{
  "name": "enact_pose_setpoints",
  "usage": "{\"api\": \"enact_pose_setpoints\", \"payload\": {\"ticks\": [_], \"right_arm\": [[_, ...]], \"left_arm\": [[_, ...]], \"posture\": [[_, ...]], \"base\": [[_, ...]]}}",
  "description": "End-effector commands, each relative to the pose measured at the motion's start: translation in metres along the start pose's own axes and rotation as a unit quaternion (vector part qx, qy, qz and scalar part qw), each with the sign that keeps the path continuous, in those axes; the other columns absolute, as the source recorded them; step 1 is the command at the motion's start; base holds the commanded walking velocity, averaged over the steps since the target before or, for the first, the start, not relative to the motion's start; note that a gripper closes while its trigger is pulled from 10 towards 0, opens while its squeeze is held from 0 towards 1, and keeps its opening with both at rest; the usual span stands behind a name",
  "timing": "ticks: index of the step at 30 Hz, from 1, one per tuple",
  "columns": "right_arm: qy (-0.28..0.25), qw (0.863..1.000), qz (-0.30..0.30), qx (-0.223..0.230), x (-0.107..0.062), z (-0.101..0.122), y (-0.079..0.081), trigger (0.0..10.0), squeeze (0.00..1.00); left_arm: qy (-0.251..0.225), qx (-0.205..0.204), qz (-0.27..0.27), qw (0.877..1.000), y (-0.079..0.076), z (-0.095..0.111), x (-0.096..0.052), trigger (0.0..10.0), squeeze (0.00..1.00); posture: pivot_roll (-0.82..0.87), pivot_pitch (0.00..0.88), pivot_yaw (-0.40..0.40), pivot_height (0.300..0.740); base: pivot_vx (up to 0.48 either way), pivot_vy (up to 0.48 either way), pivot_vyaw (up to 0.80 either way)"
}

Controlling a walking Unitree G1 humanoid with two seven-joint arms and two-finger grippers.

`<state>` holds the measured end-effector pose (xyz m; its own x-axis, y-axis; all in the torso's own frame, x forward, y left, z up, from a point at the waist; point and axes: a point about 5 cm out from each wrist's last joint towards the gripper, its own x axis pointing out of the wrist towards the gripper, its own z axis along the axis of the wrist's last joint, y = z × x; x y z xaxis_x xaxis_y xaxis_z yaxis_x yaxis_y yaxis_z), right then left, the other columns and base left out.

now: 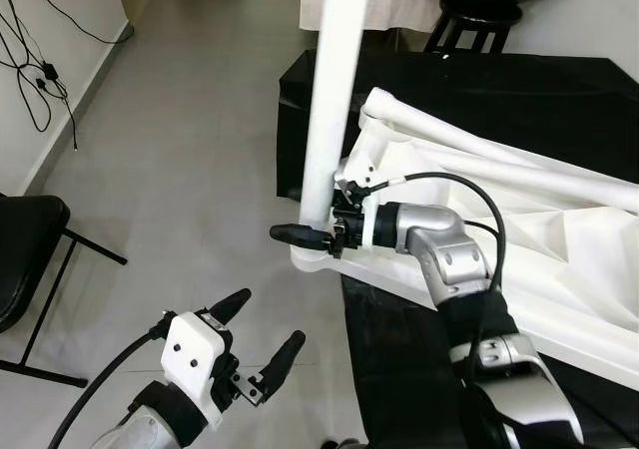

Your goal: Building children table

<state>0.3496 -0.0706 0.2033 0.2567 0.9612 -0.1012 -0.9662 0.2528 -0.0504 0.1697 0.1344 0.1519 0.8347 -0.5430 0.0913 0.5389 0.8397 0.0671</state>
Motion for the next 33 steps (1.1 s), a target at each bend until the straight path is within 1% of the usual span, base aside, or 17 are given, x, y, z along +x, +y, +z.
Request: {"api": "enact_pose_setpoints", "payload": {"ticks": [1, 5, 10, 12, 14, 15, 16, 17, 18, 19, 20, 21, 22, 23, 24, 26, 33], "right_arm": [[-0.009, 0.999, 0.049, 0.001, 0.011, 0.004, 0.004, 0.0, 0.0], [-0.003, 0.999, 0.051, 0.002, 0.008, 0.001, 0.0, 0.0, 0.0], [0.005, 1.0, -0.025, 0.008, -0.018, -0.012, -0.013, 0.0, 0.0], [0.005, 1.0, -0.025, 0.008, -0.018, -0.012, -0.013, 0.0, 0.0], [0.013, 0.998, -0.065, 0.017, -0.028, -0.02, -0.014, 0.0, 0.0], [0.029, 0.99, -0.136, 0.035, -0.038, -0.031, -0.014, 0.0, 0.0], [0.029, 0.99, -0.136, 0.035, -0.038, -0.031, -0.014, 0.0, 0.0], [0.065, 0.932, -0.349, 0.068, -0.058, -0.048, -0.021, 0.0, 0.0], [0.104, 0.821, -0.549, 0.113, -0.092, -0.064, -0.018, 0.0, 0.0], [0.104, 0.821, -0.549, 0.113, -0.092, -0.064, -0.018, 0.0, 0.0], [0.134, 0.78, -0.599, 0.125, -0.111, -0.078, 0.006, 0.0, 0.0], [0.141, 0.77, -0.607, 0.138, -0.118, -0.084, 0.023, 0.0, 0.0], [0.136, 0.788, -0.583, 0.143, -0.117, -0.085, 0.034, 0.0, 0.0], [0.136, 0.788, -0.583, 0.143, -0.117, -0.085, 0.034, 0.0, 0.0], [0.126, 0.805, -0.562, 0.139, -0.112, -0.082, 0.034, 0.0, 0.0], [0.126, 0.805, -0.562, 0.139, -0.112, -0.082, 0.034, 0.0, 0.0], [0.079, 0.805, -0.576, 0.121, -0.099, -0.058, 0.004, 0.0, 0.0]], "left_arm": [[0.011, -0.006, -0.002, 1.0, -0.003, -0.004, -0.002, 10.0, 0.0], [0.01, -0.008, -0.001, 1.0, -0.005, -0.003, -0.002, 10.0, 0.0], [0.006, -0.014, 0.0, 1.0, -0.006, -0.002, -0.002, 10.0, 0.0], [0.006, -0.014, 0.0, 1.0, -0.006, -0.002, -0.002, 10.0, 0.0], [0.006, -0.015, 0.0, 1.0, -0.005, -0.002, -0.002, 10.0, 0.0], [0.006, -0.015, -0.002, 1.0, -0.005, -0.002, -0.003, 10.0, 0.0], [0.006, -0.015, -0.002, 1.0, -0.005, -0.002, -0.003, 10.0, 0.0], [0.008, -0.015, -0.003, 1.0, -0.004, -0.002, -0.004, 10.0, 0.0], [0.009, -0.014, -0.005, 1.0, -0.004, -0.002, -0.005, 10.0, 0.0], [0.009, -0.014, -0.005, 1.0, -0.004, -0.002, -0.005, 10.0, 0.0], [0.009, -0.014, -0.005, 1.0, -0.002, -0.002, -0.005, 10.0, 0.0], [0.01, -0.015, -0.005, 1.0, -0.002, -0.002, -0.006, 10.0, 0.0], [0.01, -0.015, -0.005, 1.0, -0.002, -0.003, -0.006, 10.0, 0.0], [0.01, -0.015, -0.005, 1.0, -0.002, -0.003, -0.006, 10.0, 0.0], [0.01, -0.016, -0.006, 1.0, -0.002, -0.003, -0.005, 10.0, 0.0], [0.01, -0.016, -0.006, 1.0, -0.002, -0.003, -0.005, 10.0, 0.0], [0.008, -0.017, -0.003, 1.0, -0.001, -0.003, -0.003, 10.0, 0.0]], "posture": [[-0.01, 0.139, -0.097, 0.74], [-0.01, 0.145, -0.101, 0.74], [-0.03, 0.159, -0.105, 0.74], [-0.03, 0.159, -0.105, 0.74], [-0.04, 0.163, -0.108, 0.74], [-0.04, 0.168, -0.114, 0.74], [-0.04, 0.168, -0.114, 0.74], [-0.05, 0.17, -0.119, 0.74], [-0.05, 0.171, -0.122, 0.74], [-0.05, 0.171, -0.122, 0.74], [-0.05, 0.178, -0.112, 0.74], [-0.07, 0.18, -0.105, 0.74], [-0.07, 0.18, -0.105, 0.74], [-0.07, 0.18, -0.105, 0.74], [-0.07, 0.163, -0.107, 0.74], [-0.07, 0.163, -0.107, 0.74], [-0.07, 0.156, -0.113, 0.74]], "base": [[0.0, 0.0, 0.0], [0.0, 0.0, 0.0], [0.0, 0.0, 0.0], [0.0, 0.0, 0.0], [0.0, 0.0, 0.0], [0.0, 0.0, 0.0], [0.0, 0.0, 0.0], [0.0, 0.0, 0.0], [0.0, 0.0, 0.0], [0.0, 0.0, 0.0], [0.0, 0.0, 0.0], [0.0, 0.0, 0.0], [0.0, 0.0, 0.0], [0.0, 0.0, 0.0], [0.0, 0.0, 0.0], [0.0, 0.0, 0.0], [0.0, 0.0, 0.0]]}}
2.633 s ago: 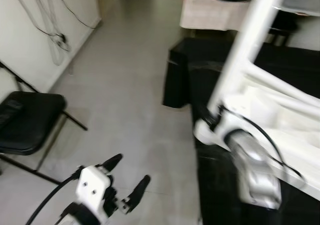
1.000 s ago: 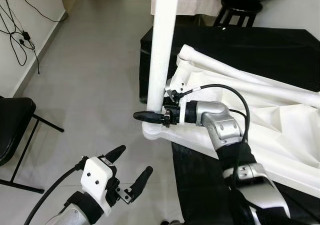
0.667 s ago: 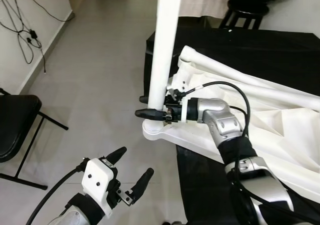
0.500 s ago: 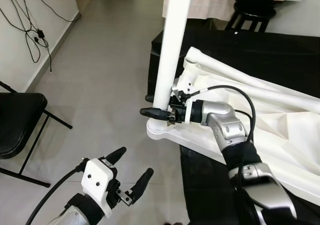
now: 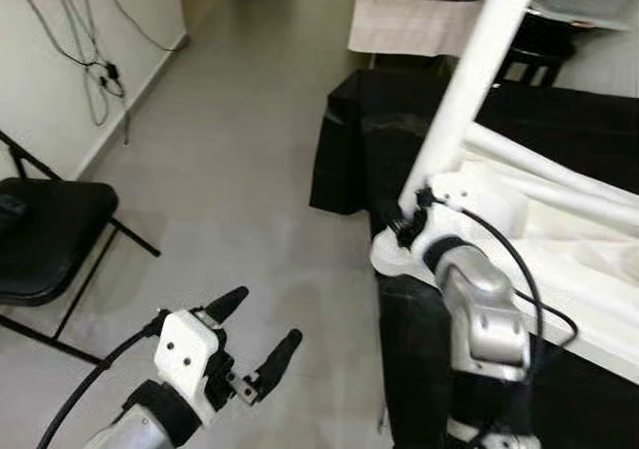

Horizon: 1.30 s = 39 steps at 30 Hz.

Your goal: Building children table

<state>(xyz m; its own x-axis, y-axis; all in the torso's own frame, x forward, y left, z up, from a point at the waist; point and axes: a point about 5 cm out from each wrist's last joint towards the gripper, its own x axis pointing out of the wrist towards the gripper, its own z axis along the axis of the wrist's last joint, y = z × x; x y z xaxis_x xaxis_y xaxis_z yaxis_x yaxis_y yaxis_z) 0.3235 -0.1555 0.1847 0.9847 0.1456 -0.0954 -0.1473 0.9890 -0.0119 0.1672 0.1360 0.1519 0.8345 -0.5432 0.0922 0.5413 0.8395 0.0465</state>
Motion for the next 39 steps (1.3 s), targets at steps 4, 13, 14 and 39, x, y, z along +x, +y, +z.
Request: {"api": "enact_pose_setpoints", "payload": {"ticks": [4, 13, 14, 39], "right_arm": [[0.071, 0.995, -0.063, 0.011, 0.003, -0.023, -0.014, 1.5, 0.0], [0.058, 0.996, -0.065, 0.03, -0.007, -0.019, -0.012, 10.0, 1.0], [0.058, 0.996, -0.065, 0.03, -0.007, -0.019, -0.012, 10.0, 1.0], [0.036, 0.986, 0.133, 0.098, -0.03, -0.021, -0.033, 10.0, 1.0]], "left_arm": [[0.007, -0.006, -0.001, 1.0, 0.0, -0.004, 0.0, 10.0, 0.0], [0.008, -0.005, 0.002, 1.0, 0.003, -0.004, 0.0, 10.0, 0.0], [0.008, -0.005, 0.002, 1.0, 0.003, -0.004, 0.0, 10.0, 0.0], [0.015, -0.015, 0.045, 0.999, 0.021, -0.01, 0.001, 10.0, 0.0]], "posture": [[-0.07, 0.153, -0.111, 0.74], [-0.07, 0.148, -0.102, 0.74], [-0.07, 0.148, -0.102, 0.74], [-0.12, 0.086, -0.089, 0.74]], "base": [[0.0, 0.0, 0.0], [0.0, 0.0, 0.0], [0.0, 0.0, 0.0], [0.0, 0.0, 0.0]]}}
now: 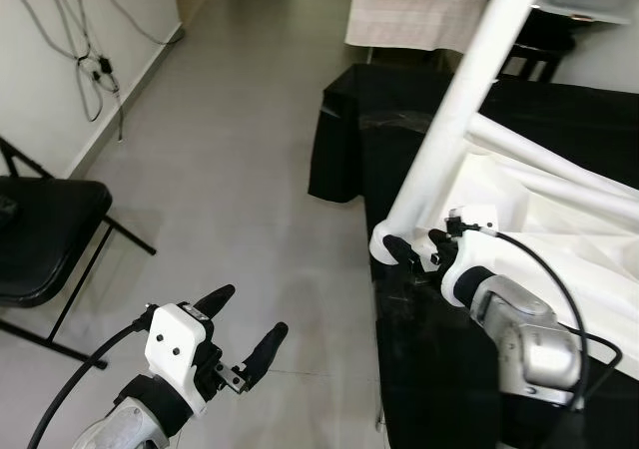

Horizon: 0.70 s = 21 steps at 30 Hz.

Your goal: Building children table

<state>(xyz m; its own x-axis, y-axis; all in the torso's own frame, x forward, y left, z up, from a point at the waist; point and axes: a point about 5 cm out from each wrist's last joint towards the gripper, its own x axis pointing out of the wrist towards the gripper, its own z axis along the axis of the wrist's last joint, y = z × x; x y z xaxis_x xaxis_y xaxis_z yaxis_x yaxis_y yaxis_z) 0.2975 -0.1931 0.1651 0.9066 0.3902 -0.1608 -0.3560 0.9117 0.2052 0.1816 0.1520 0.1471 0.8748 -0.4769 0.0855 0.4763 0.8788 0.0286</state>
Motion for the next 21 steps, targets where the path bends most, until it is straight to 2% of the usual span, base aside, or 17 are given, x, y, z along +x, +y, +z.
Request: {"api": "enact_pose_setpoints", "payload": {"ticks": [1, 2, 4, 5, 6, 7, 9, 12, 13, 18, 19, 20, 21], "right_arm": [[-0.02, 0.999, 0.027, 0.009, -0.001, 0.005, 0.0, 10.0, 1.0], [-0.017, 0.998, 0.06, -0.014, -0.003, 0.008, -0.001, 10.0, 1.0], [-0.017, 0.998, 0.06, -0.014, -0.003, 0.008, -0.001, 10.0, 1.0], [-0.002, 0.994, 0.1, -0.053, -0.008, 0.01, -0.002, 10.0, 0.53], [0.024, 0.984, 0.141, -0.108, -0.013, 0.01, -0.002, 10.0, 0.0], [0.049, 0.973, 0.167, -0.149, -0.016, 0.008, -0.003, 10.0, 0.0], [0.077, 0.957, 0.196, -0.2, -0.017, 0.01, -0.005, 10.0, 0.0], [0.081, 0.953, 0.203, -0.211, -0.016, 0.012, -0.005, 10.0, 0.0], [0.082, 0.948, 0.201, -0.231, -0.011, 0.014, -0.003, 10.0, 0.0], [0.076, 0.947, 0.189, -0.25, 0.002, 0.015, 0.004, 10.0, 0.0], [0.073, 0.941, 0.204, -0.259, 0.011, 0.009, 0.017, 10.0, 0.0], [0.073, 0.941, 0.204, -0.259, 0.011, 0.009, 0.017, 10.0, 0.0], [0.071, 0.937, 0.22, -0.264, 0.016, 0.004, 0.026, 10.0, 0.0]], "left_arm": [[0.012, -0.012, 0.017, 1.0, 0.002, -0.004, -0.002, 10.0, 0.0], [0.017, -0.013, 0.038, 0.999, 0.007, -0.006, -0.003, 10.0, 0.0], [0.017, -0.013, 0.038, 0.999, 0.007, -0.006, -0.003, 10.0, 0.0], [0.025, -0.011, 0.062, 0.998, 0.012, -0.007, -0.004, 10.0, 0.0], [0.031, -0.012, 0.084, 0.996, 0.018, -0.009, -0.004, 10.0, 0.0], [0.032, -0.012, 0.1, 0.994, 0.022, -0.01, -0.004, 10.0, 0.0], [0.033, -0.01, 0.111, 0.993, 0.026, -0.01, -0.004, 10.0, 0.0], [0.032, -0.01, 0.11, 0.993, 0.026, -0.01, -0.004, 10.0, 0.0], [0.032, -0.008, 0.107, 0.994, 0.025, -0.01, -0.003, 10.0, 0.0], [0.031, -0.01, 0.104, 0.994, 0.025, -0.01, -0.002, 10.0, 0.0], [0.03, -0.013, 0.102, 0.994, 0.025, -0.01, -0.001, 10.0, 0.0], [0.03, -0.013, 0.102, 0.994, 0.025, -0.01, -0.001, 10.0, 0.0], [0.03, -0.015, 0.103, 0.994, 0.025, -0.01, 0.0, 10.0, 0.0]], "posture": [[-0.12, 0.086, -0.089, 0.74], [-0.11, 0.08, -0.086, 0.74], [-0.11, 0.08, -0.086, 0.74], [-0.11, 0.073, -0.084, 0.74], [-0.11, 0.068, -0.081, 0.74], [-0.11, 0.06, -0.077, 0.74], [-0.12, 0.056, -0.076, 0.74], [-0.12, 0.056, -0.076, 0.74], [-0.11, 0.054, -0.077, 0.74], [-0.11, 0.05, -0.077, 0.74], [-0.11, 0.047, -0.071, 0.74], [-0.11, 0.047, -0.071, 0.74], [-0.1, 0.047, -0.072, 0.74]], "base": [[0.0, 0.0, 0.0], [0.0, 0.0, 0.0], [0.0, 0.0, 0.0], [0.0, 0.0, 0.0], [0.0, 0.0, 0.0], [0.0, 0.0, 0.0], [0.0, 0.0, 0.0], [0.0, 0.0, 0.0], [0.0, -0.465, 0.0], [0.0, -0.465, 0.0], [0.0, -0.465, 0.0], [0.0, -0.465, 0.0], [0.0, -0.465, 0.0]]}}
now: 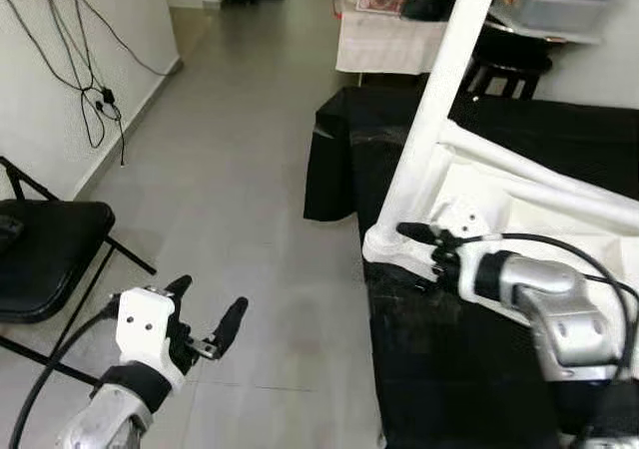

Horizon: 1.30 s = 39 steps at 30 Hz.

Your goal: Building children table

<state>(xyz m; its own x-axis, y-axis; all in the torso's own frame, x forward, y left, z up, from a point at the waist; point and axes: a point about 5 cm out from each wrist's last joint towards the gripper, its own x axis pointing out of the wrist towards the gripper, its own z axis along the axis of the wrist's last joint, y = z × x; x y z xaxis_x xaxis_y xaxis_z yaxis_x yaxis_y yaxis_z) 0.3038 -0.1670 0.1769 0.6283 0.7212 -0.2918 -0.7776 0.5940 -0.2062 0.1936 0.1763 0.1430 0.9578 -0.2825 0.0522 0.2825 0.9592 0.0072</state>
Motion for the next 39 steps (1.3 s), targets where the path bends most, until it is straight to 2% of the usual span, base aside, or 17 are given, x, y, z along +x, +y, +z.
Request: {"api": "enact_pose_setpoints", "payload": {"ticks": [1, 3, 5, 6, 8, 14, 18, 24, 28, 30, 39], "right_arm": [[0.003, 1.0, 0.022, -0.011, 0.013, -0.002, 0.009, 10.0, 0.0], [-0.004, 0.998, 0.061, -0.018, 0.022, 0.002, 0.018, 10.0, 0.0], [-0.004, 0.998, 0.061, -0.018, 0.022, 0.002, 0.018, 10.0, 0.0], [-0.002, 0.995, 0.093, -0.026, 0.023, 0.002, 0.023, 10.0, 0.0], [0.006, 0.993, 0.115, -0.035, 0.023, 0.001, 0.026, 10.0, 0.0], [0.028, 0.99, 0.133, -0.048, 0.023, -0.003, 0.025, 10.0, 0.0], [0.062, 0.984, 0.16, -0.053, 0.029, -0.012, 0.034, 10.0, 0.0], [0.094, 0.979, 0.174, -0.048, 0.031, -0.018, 0.039, 10.0, 0.0], [0.12, 0.977, 0.171, -0.036, 0.033, -0.022, 0.039, 10.0, 0.0], [0.153, 0.977, 0.146, -0.023, 0.036, -0.029, 0.035, 10.0, 0.0], [0.221, 0.97, 0.099, 0.001, 0.035, -0.04, 0.029, 10.0, 0.0]], "left_arm": [[0.013, -0.012, -0.003, 1.0, -0.003, -0.006, 0.002, 10.0, 0.0], [0.014, -0.014, -0.001, 1.0, -0.003, -0.007, 0.003, 10.0, 0.0], [0.014, -0.014, -0.001, 1.0, -0.003, -0.007, 0.003, 10.0, 0.0], [0.014, -0.015, 0.0, 1.0, -0.003, -0.007, 0.004, 10.0, 0.0], [0.014, -0.017, 0.003, 1.0, -0.003, -0.008, 0.004, 10.0, 0.0], [0.012, -0.019, 0.008, 1.0, -0.003, -0.008, 0.004, 10.0, 0.0], [0.022, -0.013, 0.016, 1.0, -0.003, -0.01, 0.004, 10.0, 0.0], [0.026, 0.001, 0.006, 1.0, -0.006, -0.01, 0.004, 10.0, 0.0], [0.026, 0.012, -0.01, 1.0, -0.01, -0.009, 0.002, 10.0, 0.0], [0.027, 0.016, -0.021, 0.999, -0.013, -0.009, 0.001, 10.0, 0.0], [0.03, 0.016, -0.024, 0.999, -0.014, -0.009, -0.001, 10.0, 0.0]], "posture": [[-0.09, 0.041, -0.078, 0.74], [-0.09, 0.041, -0.079, 0.74], [-0.09, 0.041, -0.079, 0.74], [-0.09, 0.041, -0.083, 0.74], [-0.08, 0.041, -0.089, 0.74], [-0.08, 0.038, -0.092, 0.74], [-0.07, 0.04, -0.098, 0.74], [-0.07, 0.042, -0.099, 0.74], [-0.07, 0.047, -0.101, 0.74], [-0.07, 0.051, -0.103, 0.74], [-0.07, 0.057, -0.101, 0.74]], "base": [[0.0, -0.465, 0.0], [0.0, -0.465, 0.0], [0.0, -0.465, 0.0], [0.0, -0.465, 0.0], [0.0, -0.465, 0.0], [0.0, -0.461, 0.0], [0.0, 0.0, 0.0], [0.0, 0.0, 0.0], [0.0, 0.0, 0.0], [0.0, 0.0, 0.0], [0.0, 0.0, 0.0]]}}
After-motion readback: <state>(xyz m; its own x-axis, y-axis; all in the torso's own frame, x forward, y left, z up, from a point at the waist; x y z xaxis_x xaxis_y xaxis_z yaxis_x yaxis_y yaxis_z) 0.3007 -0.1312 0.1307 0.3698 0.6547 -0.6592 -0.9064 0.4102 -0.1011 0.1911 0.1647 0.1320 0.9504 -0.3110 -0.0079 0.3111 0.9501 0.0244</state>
